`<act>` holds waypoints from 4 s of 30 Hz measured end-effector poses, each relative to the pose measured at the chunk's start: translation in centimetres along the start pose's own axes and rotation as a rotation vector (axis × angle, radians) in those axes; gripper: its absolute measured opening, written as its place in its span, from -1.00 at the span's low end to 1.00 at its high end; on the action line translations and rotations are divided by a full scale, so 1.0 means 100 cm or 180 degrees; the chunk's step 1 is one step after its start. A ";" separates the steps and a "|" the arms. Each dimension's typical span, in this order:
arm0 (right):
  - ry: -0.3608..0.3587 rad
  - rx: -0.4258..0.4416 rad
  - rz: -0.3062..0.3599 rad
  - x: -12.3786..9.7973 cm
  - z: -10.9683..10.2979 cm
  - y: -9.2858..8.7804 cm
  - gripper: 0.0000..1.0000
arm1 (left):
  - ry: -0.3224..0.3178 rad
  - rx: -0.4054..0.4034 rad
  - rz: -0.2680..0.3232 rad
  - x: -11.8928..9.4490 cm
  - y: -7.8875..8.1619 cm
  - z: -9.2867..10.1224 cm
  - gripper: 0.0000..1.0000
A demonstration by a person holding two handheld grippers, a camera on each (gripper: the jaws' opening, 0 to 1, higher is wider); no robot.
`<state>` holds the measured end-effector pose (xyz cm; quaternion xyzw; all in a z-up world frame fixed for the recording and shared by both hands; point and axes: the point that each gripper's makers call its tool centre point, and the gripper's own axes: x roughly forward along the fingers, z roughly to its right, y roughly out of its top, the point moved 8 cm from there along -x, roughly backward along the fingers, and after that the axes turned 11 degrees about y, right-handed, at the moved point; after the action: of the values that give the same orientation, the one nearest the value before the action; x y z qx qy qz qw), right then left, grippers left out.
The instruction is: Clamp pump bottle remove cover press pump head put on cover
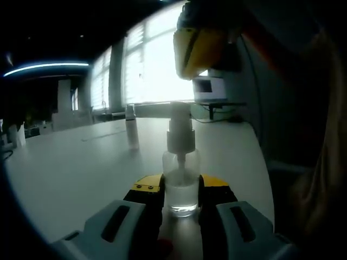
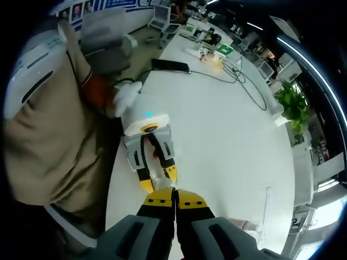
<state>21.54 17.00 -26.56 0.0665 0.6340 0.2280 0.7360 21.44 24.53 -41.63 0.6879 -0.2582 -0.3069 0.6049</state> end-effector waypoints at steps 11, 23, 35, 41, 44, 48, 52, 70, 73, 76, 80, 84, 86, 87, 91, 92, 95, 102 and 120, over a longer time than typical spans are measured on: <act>0.0132 -0.0087 -0.0146 0.007 0.002 -0.001 -1.00 | -0.0007 0.0007 0.0002 -0.001 0.000 0.000 -0.68; 0.0193 -0.0083 -0.0210 0.013 0.005 -0.001 -1.00 | -0.0018 0.0013 0.0002 0.000 0.000 0.000 -0.68; 0.0232 -0.0134 -0.0270 0.017 0.006 -0.002 -1.00 | -0.0027 0.0027 0.0002 -0.001 0.000 0.002 -0.68; 0.0227 -0.0172 -0.0324 0.019 0.008 0.000 -1.00 | -0.0018 0.0031 -0.0004 -0.001 0.000 0.002 -0.68; 0.0240 -0.0235 -0.0366 0.019 0.007 0.000 -1.00 | -0.0025 0.0055 0.0003 0.000 0.000 0.002 -0.68; 0.0263 -0.0275 -0.0404 0.019 0.006 0.001 -1.00 | -0.0039 0.0062 0.0033 0.000 0.001 0.001 -0.68; 0.0269 -0.0295 -0.0445 0.020 0.006 0.002 -1.00 | -0.0060 -0.0034 0.0110 -0.001 0.005 0.000 -0.68; 0.0424 -0.0275 -0.0597 0.022 0.011 0.006 -1.00 | -0.0087 -0.0093 0.0092 -0.001 0.005 0.000 -0.70; 0.0452 -0.0251 -0.0613 0.022 0.012 0.007 -1.00 | -0.0081 -0.0084 0.0094 -0.001 0.005 0.000 -0.70; 0.0453 -0.0237 -0.0606 0.022 0.011 0.007 -1.00 | -0.0074 -0.0091 0.0091 -0.001 0.004 -0.001 -0.70; 0.0464 -0.0240 -0.0614 0.022 0.011 0.006 -1.00 | -0.0077 -0.0095 0.0091 0.000 0.004 -0.001 -0.70; 0.0497 -0.0244 -0.0655 0.023 0.011 0.008 -1.00 | -0.0074 -0.0092 0.0092 -0.001 0.004 -0.001 -0.70; 0.0505 -0.0256 -0.0679 0.023 0.011 0.008 -1.00 | -0.0074 -0.0090 0.0092 -0.001 0.004 0.000 -0.70; 0.0508 -0.0263 -0.0687 0.023 0.012 0.008 -1.00 | -0.0073 -0.0089 0.0093 -0.001 0.004 0.000 -0.70; 0.0522 -0.0259 -0.0694 0.023 0.012 0.008 -1.00 | -0.0076 -0.0088 0.0093 -0.001 0.004 0.001 -0.70; 0.0528 -0.0257 -0.0690 0.023 0.012 0.008 -1.00 | -0.0078 -0.0093 0.0092 -0.001 0.005 0.001 -0.70; 0.0559 -0.0250 -0.0679 0.024 0.013 0.008 -1.00 | -0.0078 -0.0094 0.0092 -0.002 0.004 0.002 -0.70; 0.0635 -0.0281 -0.0696 0.024 0.014 0.008 -1.00 | -0.0075 -0.0079 0.0093 -0.002 0.005 0.003 -0.70; 0.0729 -0.0210 -0.0771 0.030 0.016 0.007 -1.00 | -0.0084 -0.0078 0.0092 0.001 0.001 -0.003 -0.71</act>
<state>23.19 19.21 -28.65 -0.0610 0.7092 0.1643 0.6828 21.71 24.65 -41.50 0.6725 -0.2723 -0.3103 0.6142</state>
